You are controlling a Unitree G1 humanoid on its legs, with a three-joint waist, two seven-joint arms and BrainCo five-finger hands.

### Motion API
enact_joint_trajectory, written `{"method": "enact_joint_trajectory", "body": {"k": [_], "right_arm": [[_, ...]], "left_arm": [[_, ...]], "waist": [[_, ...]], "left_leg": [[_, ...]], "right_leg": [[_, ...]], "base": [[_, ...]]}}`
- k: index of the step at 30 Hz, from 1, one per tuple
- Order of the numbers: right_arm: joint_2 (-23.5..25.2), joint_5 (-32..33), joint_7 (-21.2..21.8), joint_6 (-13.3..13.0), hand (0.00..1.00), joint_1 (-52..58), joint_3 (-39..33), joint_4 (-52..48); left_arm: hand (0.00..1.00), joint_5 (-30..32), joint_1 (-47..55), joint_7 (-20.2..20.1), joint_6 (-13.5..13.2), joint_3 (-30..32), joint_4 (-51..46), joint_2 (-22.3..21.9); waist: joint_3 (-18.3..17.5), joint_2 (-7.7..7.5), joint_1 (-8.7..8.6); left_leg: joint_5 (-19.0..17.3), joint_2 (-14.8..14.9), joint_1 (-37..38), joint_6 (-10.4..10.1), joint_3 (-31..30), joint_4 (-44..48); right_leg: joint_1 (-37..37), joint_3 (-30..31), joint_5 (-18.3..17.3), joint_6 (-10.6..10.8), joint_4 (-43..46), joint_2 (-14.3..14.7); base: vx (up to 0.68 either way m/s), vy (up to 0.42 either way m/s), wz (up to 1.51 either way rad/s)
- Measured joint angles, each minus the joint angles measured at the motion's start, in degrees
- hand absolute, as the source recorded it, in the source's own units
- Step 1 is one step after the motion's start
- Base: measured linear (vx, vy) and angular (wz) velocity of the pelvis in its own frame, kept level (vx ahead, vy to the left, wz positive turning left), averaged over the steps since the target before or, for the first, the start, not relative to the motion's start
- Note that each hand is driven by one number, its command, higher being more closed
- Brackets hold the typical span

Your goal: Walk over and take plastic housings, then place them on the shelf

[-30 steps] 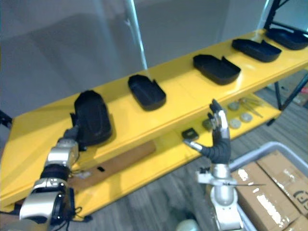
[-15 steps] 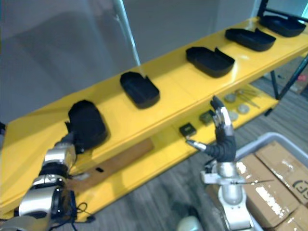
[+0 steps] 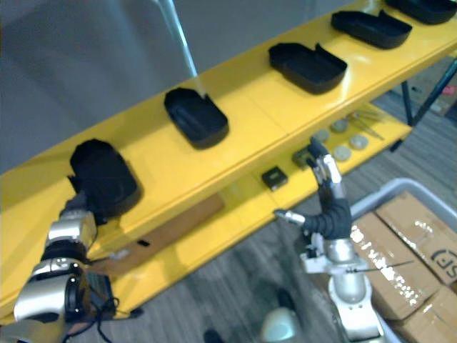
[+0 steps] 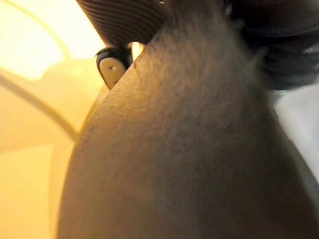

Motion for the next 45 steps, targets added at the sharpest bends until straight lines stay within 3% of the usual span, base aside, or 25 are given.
{"method": "enact_joint_trajectory", "body": {"k": [4, 5, 8, 9, 11, 18, 19, 32, 42, 45], "right_arm": [[-0.05, 0.04, 0.03, 0.0, 0.0, -0.12, 0.0, 0.0], [-0.05, 0.02, 0.0, 0.0, 0.0, -0.14, 0.01, 0.0], [-0.09, 0.02, 0.01, 0.0, 0.0, -0.19, 0.0, 0.0], [-0.96, 0.05, 0.14, 0.0, 0.0, -0.13, -0.67, -0.01], [-1.24, 0.54, 1.06, 0.0, 0.0, -0.33, -1.09, -0.02], [-1.99, 0.6, 1.93, 0.0, 0.0, -0.15, -1.68, -0.02], [-2.06, 0.6, 2.21, 0.0, 0.0, -0.14, -1.71, -0.02], [-2.26, 0.57, 2.06, 0.0, 0.0, -0.12, -2.22, -0.07], [-2.23, 0.57, 1.05, 0.0, 0.0, -0.24, -1.88, -1.59], [-2.18, 0.56, 1.11, -0.07, 0.0, -0.27, -1.05, -1.53]], "left_arm": [[1.0, -0.09, -0.1, -0.55, -0.79, -0.03, -0.1, 0.79], [1.0, -0.14, -0.09, -2.56, -2.7, -0.77, -0.89, 1.51], [1.0, -0.14, -0.08, -2.94, -4.51, -1.12, -0.89, 1.79], [1.0, -0.58, 0.32, -4.25, -6.45, -2.94, -0.89, 2.47], [1.0, -0.76, 0.65, -5.66, -7.96, -3.1, -0.9, 2.49], [1.0, -1.13, 1.71, -5.75, -9.25, -3.52, -1.01, 2.49], [0.0, -1.21, 2.01, -5.82, -9.58, -3.61, -1.02, 2.49], [0.0, -5.43, 3.09, -2.05, -9.2, -3.5, -2.37, 2.49], [0.0, -10.18, 3.42, 6.48, -11.24, 0.24, -1.62, 2.96], [0.0, -10.2, 3.53, 8.86, -11.24, 1.92, -0.96, 2.95]], "waist": [[0.73, 0.27, -0.26], [1.92, 0.08, -0.51], [2.56, 0.05, -0.61], [3.18, -0.18, -0.77], [3.52, 0.22, -0.94], [3.74, 0.36, -1.3], [3.78, 0.3, -1.33], [3.88, 0.26, -1.51], [4.55, -0.78, -1.43], [4.6, -0.96, -2.16]], "left_leg": [[0.01, -0.19, -0.03, 0.02, 0.01, 0.0], [-0.05, -0.63, -0.07, 0.12, 0.03, 0.01], [-0.08, -0.65, -0.06, 0.16, 0.03, 0.02], [-0.15, -0.49, -0.11, 0.2, 0.4, 1.36], [-0.17, -0.42, -0.1, 0.19, 0.41, 1.35], [-0.19, -0.55, -0.08, 0.2, 0.56, 1.57], [-0.4, -0.47, -0.12, 0.11, 0.52, 1.95], [-0.79, -0.43, -0.32, 0.14, 0.57, 2.31], [-1.69, 0.73, 0.45, -0.53, 3.2, 3.32], [-1.79, 0.92, 1.36, -0.66, 3.52, 3.29]], "right_leg": [[-0.27, 0.04, -0.26, 0.11, 0.66, -0.09], [-0.38, 0.04, -0.69, 0.41, 1.05, -0.36], [-0.67, 0.06, -1.02, 0.41, 1.58, -0.38], [-2.17, 0.25, -3.51, 0.16, 5.76, -0.56], [-2.35, 0.25, -3.77, 0.11, 6.16, -0.53], [-3.2, 0.45, -4.69, 0.09, 7.91, -0.52], [-3.28, 0.44, -4.94, 0.13, 8.28, -0.52], [-3.38, 0.55, -5.05, 0.16, 8.13, -0.46], [-2.97, 3.01, -3.68, 0.24, 6.51, 0.71], [-2.0, 3.08, -3.57, 0.26, 5.95, 0.95]], "base": [[0.01, -0.002, 0.01], [0.02, -0.008, 0.04], [0.03, -0.021, 0.02], [0.07, -0.057, 0.03], [0.03, -0.031, 0.01], [0.0, -0.002, 0.0], [0.0, 0.0, 0.0], [0.0, 0.0, 0.0], [0.02, -0.005, -0.12], [0.01, -0.013, -0.08]]}}
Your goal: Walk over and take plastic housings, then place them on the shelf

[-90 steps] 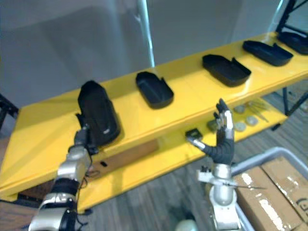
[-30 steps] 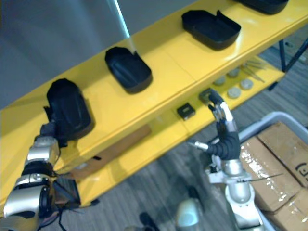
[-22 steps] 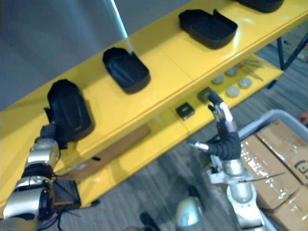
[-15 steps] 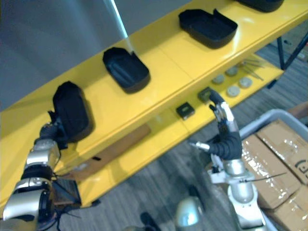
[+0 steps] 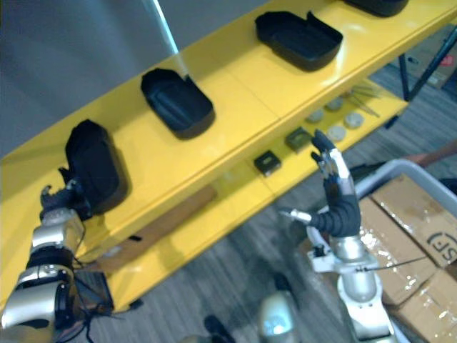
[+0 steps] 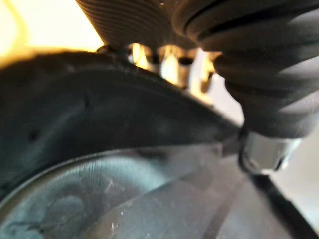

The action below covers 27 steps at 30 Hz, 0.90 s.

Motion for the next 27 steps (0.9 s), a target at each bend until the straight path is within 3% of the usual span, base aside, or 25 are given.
{"method": "enact_joint_trajectory", "body": {"k": [6, 12, 15, 21, 24, 27], "right_arm": [[0.94, -0.16, -0.33, -0.13, 0.0, 1.12, 1.63, 0.11], [1.75, -1.12, -1.82, -2.07, 0.0, 2.36, 2.07, 1.94], [2.02, -1.41, -2.87, -2.12, 0.0, 2.83, 3.26, 2.59], [4.13, -3.48, -5.19, -2.41, 0.0, 3.13, 4.01, 4.48], [4.68, -4.58, -6.73, -2.69, 0.0, 3.86, 4.02, 4.66], [6.06, -5.07, -8.36, -3.59, 0.0, 5.41, 4.17, 4.97]], "left_arm": [[0.0, -1.65, 0.1, 4.52, -0.59, 1.8, -0.15, -0.05], [0.0, -0.94, -0.14, 10.14, -4.16, 2.47, -1.67, -0.04], [0.0, 0.81, -0.11, 11.16, -4.39, 2.14, -1.67, -0.04], [0.0, 1.44, -0.05, 13.33, -5.07, 1.31, -1.9, -0.04], [0.0, 2.4, -0.04, 14.25, -8.38, 1.14, -3.19, -0.04], [0.0, 2.98, 0.18, 15.07, -13.64, -0.09, -7.0, 0.15]], "waist": [[0.06, -0.25, -0.59], [-0.02, -0.31, -0.56], [-0.4, -0.48, -0.44], [-4.39, -1.24, 0.66], [-5.4, -1.56, 1.22], [-6.95, -1.36, 1.54]], "left_leg": [[-0.11, 0.08, 0.68, 0.04, 0.0, -0.23], [-0.09, 0.09, 0.62, 0.07, -1.34, -0.28], [-0.07, 0.2, 0.74, 0.08, -2.34, -0.3], [-0.05, 0.33, 0.83, 0.06, -3.28, -0.9], [-0.06, 0.35, 1.67, 0.05, -3.7, -1.13], [0.2, 0.14, 1.68, -0.16, -5.08, -2.01]], "right_leg": [[1.15, -0.09, 0.51, 0.31, -1.03, 0.48], [2.61, -1.46, 0.97, 0.3, -2.56, 0.02], [4.02, -2.26, 1.2, 0.24, -3.83, -0.29], [5.48, -3.45, 1.52, 0.04, -5.84, -0.35], [7.14, -4.21, 1.69, 0.0, -7.06, -0.4], [8.1, -5.84, 1.79, -0.02, -7.75, -0.33]], "base": [[0.0, -0.004, -0.01], [0.0, -0.004, 0.09], [0.03, 0.011, 0.17], [0.05, 0.004, 0.09], [0.03, 0.0, 0.09], [0.02, -0.02, 0.23]]}}
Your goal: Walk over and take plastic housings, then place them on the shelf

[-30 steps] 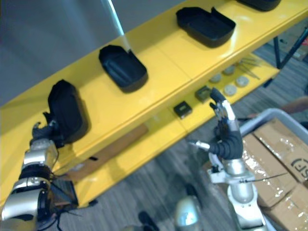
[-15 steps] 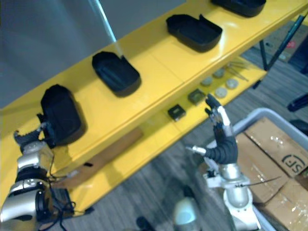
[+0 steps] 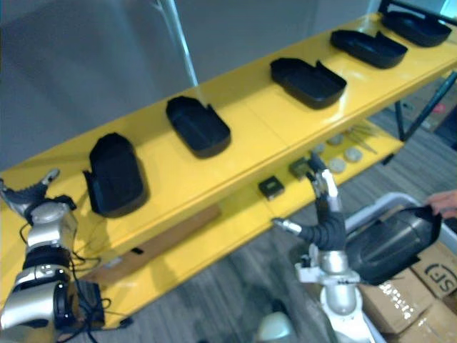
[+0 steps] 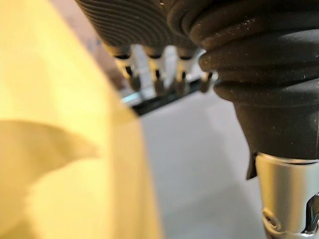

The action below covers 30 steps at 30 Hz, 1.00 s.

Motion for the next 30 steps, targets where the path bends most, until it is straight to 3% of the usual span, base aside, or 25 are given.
{"method": "enact_joint_trajectory", "body": {"k": [2, 4, 5, 8, 9, 11, 12, 13, 16, 19, 22, 26, 29, 30], "right_arm": [[0.59, -0.97, -0.68, -0.18, 0.0, 0.45, 0.03, 0.2], [1.09, -1.86, -0.96, -0.55, 0.0, 0.41, 0.09, 0.82], [1.23, -1.85, -0.96, -0.8, 0.0, 0.37, 0.22, 1.16], [1.7, -2.45, -1.22, -0.85, 0.0, 0.14, 1.18, 1.4], [1.67, -2.52, -1.21, -0.85, 0.0, 0.13, 1.22, 1.4], [1.65, -3.79, -1.24, -0.82, 0.0, -0.72, 1.69, 1.4], [1.66, -4.07, -1.25, -0.75, 0.0, -0.93, 1.79, 1.4], [1.7, -4.54, -1.18, -0.66, 0.0, -1.74, 2.63, 1.39], [2.06, -4.83, -0.52, 0.41, 0.0, -4.79, 3.97, 1.39], [2.24, -4.16, 1.31, 1.22, 0.0, -7.7, 4.28, 1.4], [2.41, -3.16, 4.62, 1.94, 0.0, -11.66, 5.83, 1.65], [2.8, -1.32, 8.44, 3.86, 0.0, -15.18, 9.12, 2.21], [2.86, 2.14, 13.6, 6.38, 0.0, -17.04, 11.02, 4.1], [2.85, 2.95, 14.74, 7.22, 1.0, -17.13, 11.28, 4.22]], "left_arm": [[0.0, 0.01, 0.17, 0.27, -2.81, -0.24, -3.75, 0.15], [0.0, 0.08, 1.46, 0.65, -9.01, -0.32, -10.74, 0.18], [0.0, 0.09, 2.26, 0.71, -10.36, -0.3, -12.69, 0.19], [0.0, 0.09, 9.86, 0.38, -18.53, -0.14, -24.7, -0.02], [0.0, 0.08, 11.27, 0.39, -19.5, -0.01, -26.58, -0.29], [0.0, 0.08, 16.12, 0.32, -22.66, 1.72, -33.68, -3.31], [0.0, 0.08, 16.98, 0.22, -23.08, 2.02, -34.9, -4.03], [0.0, 0.28, 21.36, 0.16, -24.67, 2.31, -40.47, -7.09], [0.0, 4.11, 32.06, 0.28, -25.78, 2.29, -51.67, -13.63], [0.0, 8.97, 39.29, 0.46, -25.73, 2.83, -56.84, -17.38], [0.0, 9.54, 44.27, -0.28, -24.35, 4.58, -57.81, -20.47], [0.0, 9.35, 48.81, -0.58, -21.89, 6.64, -52.87, -23.94], [0.0, 6.59, 49.96, -0.91, -20.95, 7.13, -36.45, -25.34], [0.0, 6.59, 49.99, -1.19, -20.98, 7.14, -31.86, -25.34]], "waist": [[-0.9, 0.0, 0.42], [-1.24, -0.03, 0.8], [-1.25, -0.03, 0.96], [-3.04, 0.52, 1.48], [-3.46, 0.63, 1.86], [-4.56, 0.94, 4.21], [-4.7, 0.94, 4.38], [-5.35, 0.71, 5.0], [-6.36, -0.25, 8.13], [-6.86, -1.17, 10.84], [-6.88, -1.43, 13.18], [-6.87, -1.52, 15.07], [-6.69, -2.33, 16.46], [-7.02, -2.86, 16.51]], "left_leg": [[0.47, -0.2, 0.01, -0.04, -0.43, -0.8], [0.59, -0.4, 0.74, 0.0, -1.31, -1.1], [0.59, -0.42, 0.96, 0.0, -1.36, -1.11], [0.59, -0.38, 0.91, 0.0, -3.26, -1.14], [0.59, -0.37, 0.81, 0.0, -3.59, -1.15], [0.6, -0.38, 0.67, -0.01, -4.46, -1.16], [0.61, -0.39, 0.59, -0.02, -4.66, -1.16], [0.8, -0.56, 0.08, 0.11, -6.38, -1.16], [1.41, -0.69, -1.25, 0.18, -9.37, -1.18], [2.19, -0.75, -2.73, 0.23, -11.66, -1.2], [2.68, -0.98, -3.01, 0.35, -14.06, -1.24], [3.0, -1.05, -3.82, 0.33, -15.9, -1.61], [3.49, -1.01, -4.78, 0.3, -16.8, -1.66], [3.68, -1.04, -5.36, 0.31, -17.19, -1.67]], "right_leg": [[0.04, -0.56, 0.0, 0.0, -0.15, 0.0], [1.27, -1.23, 0.01, 0.01, -0.51, -0.14], [1.84, -1.39, 0.01, 0.01, -0.75, -0.18], [3.83, -3.58, 0.01, 0.03, -1.96, -0.41], [3.95, -3.88, 0.01, 0.03, -2.1, -0.42], [4.27, -4.46, 0.01, 0.03, -2.36, -0.47], [4.5, -4.83, 0.01, 0.04, -2.48, -0.53], [5.56, -6.77, 0.0, 0.04, -3.15, -0.83], [5.87, -9.39, 0.01, 0.05, -3.68, -1.01], [6.03, -11.73, 0.03, 0.01, -3.94, -1.06], [7.43, -14.21, -0.02, -0.07, -4.31, -1.19], [7.79, -16.25, -0.39, -0.5, -4.47, -1.22], [7.47, -17.08, -0.67, -0.93, -4.71, -1.12], [7.24, -17.66, -0.65, -0.91, -4.78, -1.13]], "base": [[0.0, -0.009, 0.13], [0.0, -0.004, 0.12], [-0.02, -0.003, 0.14], [0.0, -0.014, 0.26], [0.01, -0.018, 0.23], [0.0, -0.016, 0.13], [0.0, -0.021, 0.43], [0.0, -0.025, 0.55], [0.0, -0.021, 0.5], [-0.01, -0.019, 0.46], [-0.01, -0.013, 0.38], [-0.03, -0.01, 0.23], [-0.01, -0.007, 0.15], [0.0, -0.007, 0.16]]}}
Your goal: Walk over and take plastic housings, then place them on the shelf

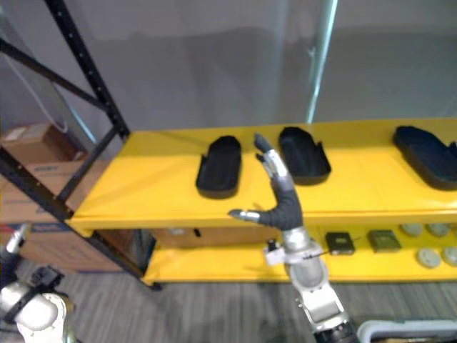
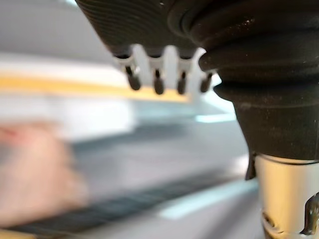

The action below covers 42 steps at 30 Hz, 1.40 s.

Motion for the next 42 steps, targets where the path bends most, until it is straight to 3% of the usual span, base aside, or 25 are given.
{"method": "enact_joint_trajectory", "body": {"k": [3, 7, 12, 20, 32, 36, 42], "right_arm": [[-0.13, 3.11, 3.26, 1.88, 1.0, -1.72, 1.31, 1.4], [-0.23, 10.12, 7.84, 3.39, 1.0, -4.79, 3.51, 3.91], [1.35, 11.66, 11.08, 5.18, 1.0, -9.54, 10.66, 4.64], [5.2, 11.02, 10.88, 7.15, 1.0, -15.34, 15.99, 13.72], [11.02, 4.97, -0.13, 8.45, 1.0, -22.58, 16.95, 30.46], [12.7, 1.29, -4.75, 10.36, 1.0, -25.83, 13.63, 34.44], [12.85, -1.01, -10.09, 12.92, 1.0, -28.67, 7.33, 36.13]], "left_arm": [[0.0, -0.18, 0.55, -1.4, -0.1, -0.03, 12.37, -0.01], [0.0, -7.11, -0.34, -6.22, 0.04, -0.67, 25.7, 0.09], [0.0, -13.6, -2.06, -12.44, 1.75, -2.51, 36.08, -0.26], [0.0, -14.03, -3.32, -17.55, 4.09, -7.04, 40.85, -1.71], [0.0, -15.9, -6.93, -21.59, 6.13, -12.53, 42.57, -1.73], [0.0, -16.9, -8.6, -27.75, 7.26, -15.53, 42.28, -1.76], [0.0, -18.54, -9.77, -32.75, 8.42, -19.39, 42.19, -1.26]], "waist": [[-0.46, -1.93, 0.17], [-0.39, -3.8, 0.29], [0.21, -3.49, 0.43], [4.57, -3.94, 1.63], [9.22, -3.25, 2.59], [11.93, -2.56, 3.17], [15.25, -1.17, 3.2]], "left_leg": [[0.21, 0.13, -0.99, -0.06, -0.1, 0.0], [0.33, 0.17, -1.63, -0.06, -0.14, 0.03], [0.45, 0.52, -1.72, -0.2, 0.0, 0.03], [0.9, 1.07, -1.81, -0.3, -0.13, 0.06], [1.28, 0.99, -2.31, -0.29, -2.4, 0.35], [1.48, 0.88, -2.84, -0.26, -3.3, 0.38], [1.09, 0.61, -4.76, 0.26, -4.97, 2.94]], "right_leg": [[-1.01, -0.17, 0.33, 0.39, 0.18, 0.1], [-1.58, -0.08, 0.39, 0.31, 0.59, 0.1], [-1.98, 0.26, 0.42, 0.1, 0.63, 0.26], [-2.16, 0.3, 0.45, -0.55, 0.81, 1.02], [-1.33, -1.21, 0.66, -0.58, 0.78, 1.18], [-1.37, -2.05, 0.65, -0.59, 1.15, 1.09], [-1.87, -3.49, -0.24, -0.54, 2.95, 0.46]], "base": [[0.02, -0.004, 0.07], [0.03, 0.0, 0.01], [-0.01, -0.002, -0.02], [0.0, -0.003, 0.0], [0.01, -0.003, 0.07], [0.0, 0.0, 0.1], [-0.01, 0.005, 0.14]]}}
